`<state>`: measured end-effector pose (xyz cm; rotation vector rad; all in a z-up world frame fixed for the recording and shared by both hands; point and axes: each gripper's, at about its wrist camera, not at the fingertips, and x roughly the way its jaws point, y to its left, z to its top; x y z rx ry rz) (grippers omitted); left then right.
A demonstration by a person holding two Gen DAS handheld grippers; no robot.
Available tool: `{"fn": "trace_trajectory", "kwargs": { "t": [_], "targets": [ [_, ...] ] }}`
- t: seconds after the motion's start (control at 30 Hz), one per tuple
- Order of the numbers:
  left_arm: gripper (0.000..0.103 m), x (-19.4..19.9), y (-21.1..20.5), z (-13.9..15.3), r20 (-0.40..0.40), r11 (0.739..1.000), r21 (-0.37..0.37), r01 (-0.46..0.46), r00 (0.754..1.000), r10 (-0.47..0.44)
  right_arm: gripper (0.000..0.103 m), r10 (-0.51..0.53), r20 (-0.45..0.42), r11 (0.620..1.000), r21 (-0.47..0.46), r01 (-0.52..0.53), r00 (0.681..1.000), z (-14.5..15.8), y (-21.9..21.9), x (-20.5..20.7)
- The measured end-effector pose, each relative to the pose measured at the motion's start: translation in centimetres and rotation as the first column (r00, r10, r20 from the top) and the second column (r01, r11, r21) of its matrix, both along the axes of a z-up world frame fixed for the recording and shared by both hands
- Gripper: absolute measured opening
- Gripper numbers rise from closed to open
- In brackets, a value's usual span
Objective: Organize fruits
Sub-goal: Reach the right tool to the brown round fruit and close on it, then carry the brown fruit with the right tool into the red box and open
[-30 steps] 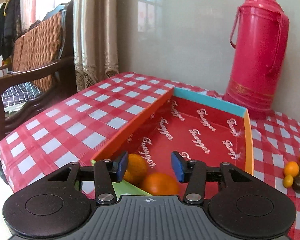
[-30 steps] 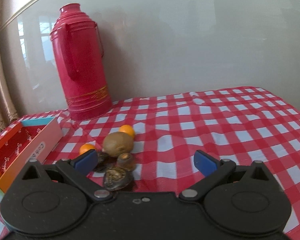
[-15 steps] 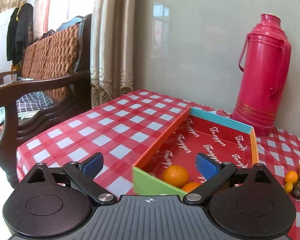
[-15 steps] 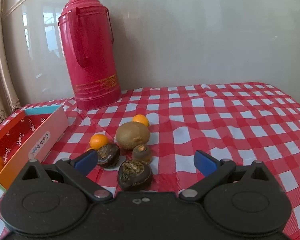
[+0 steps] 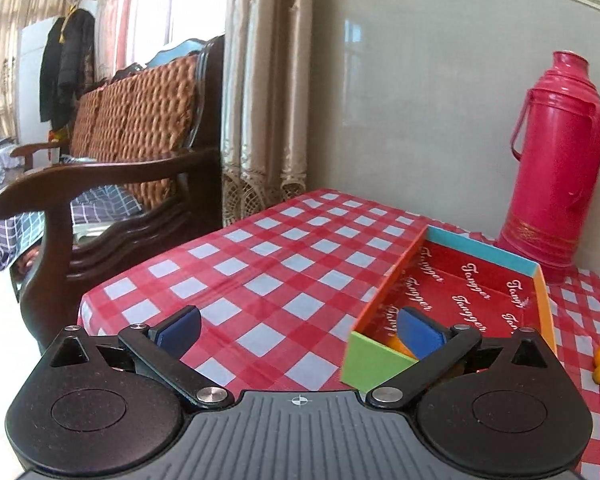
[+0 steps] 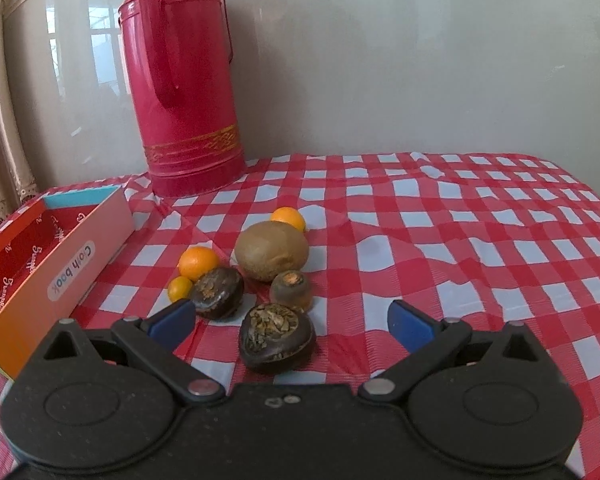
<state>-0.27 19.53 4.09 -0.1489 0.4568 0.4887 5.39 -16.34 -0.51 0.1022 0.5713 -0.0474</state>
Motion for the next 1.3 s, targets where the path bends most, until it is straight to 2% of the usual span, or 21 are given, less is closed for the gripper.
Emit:
{"fn": "trace_trajectory", "kwargs": {
  "t": [0.23,0.37,0.53,0.7,0.77,0.9,0.97,1.3],
  "targets": [
    [0.103,-0.1,0.3,-0.1,0.002,1.000,0.004,-0.010,1.000,0.010,0.087,0.014,-0.040,1.000,-0.017,-0.014,0.999,-0.6,0.5,0.9],
    [0.103,-0.2,0.2,-0.2,-0.004,1.000,0.019,-0.005,1.000,0.005,0.066,-0.003,-0.071,1.000,0.005,0.004,0.997,-0.9,0.1,1.7],
    [0.103,-0.2,0.6,-0.3,-0.012,1.000,0.006,-0.018,1.000,0.018,0.066,-0.012,-0.097,1.000,0.007,0.013,0.995,-1.2,0.1,2.2],
    [0.103,-0.3,0.9,-0.5,-0.018,1.000,-0.002,-0.026,1.000,0.026,0.057,-0.007,-0.102,0.999,-0.040,0.003,0.995,-1.4,0.9,2.5],
    [0.103,-0.3,1.0,-0.6,-0.021,1.000,0.000,-0.027,0.999,0.027,0.049,-0.005,-0.098,0.999,-0.047,0.001,0.995,-1.4,1.2,2.5],
    [0.103,-0.3,1.0,-0.6,-0.024,1.000,0.001,-0.027,0.999,0.027,0.046,0.000,-0.098,0.997,-0.075,-0.008,0.995,-1.6,1.7,2.6],
    [0.103,-0.4,1.0,-0.7,-0.025,1.000,-0.001,-0.030,0.999,0.030,0.038,0.002,-0.095,0.997,-0.076,-0.009,0.995,-1.5,1.7,2.6],
    [0.103,-0.2,1.3,-0.8,-0.028,0.999,-0.011,-0.038,0.999,0.038,0.037,0.006,-0.079,0.999,-0.054,-0.011,0.997,-1.2,1.3,2.2]
  ]
}}
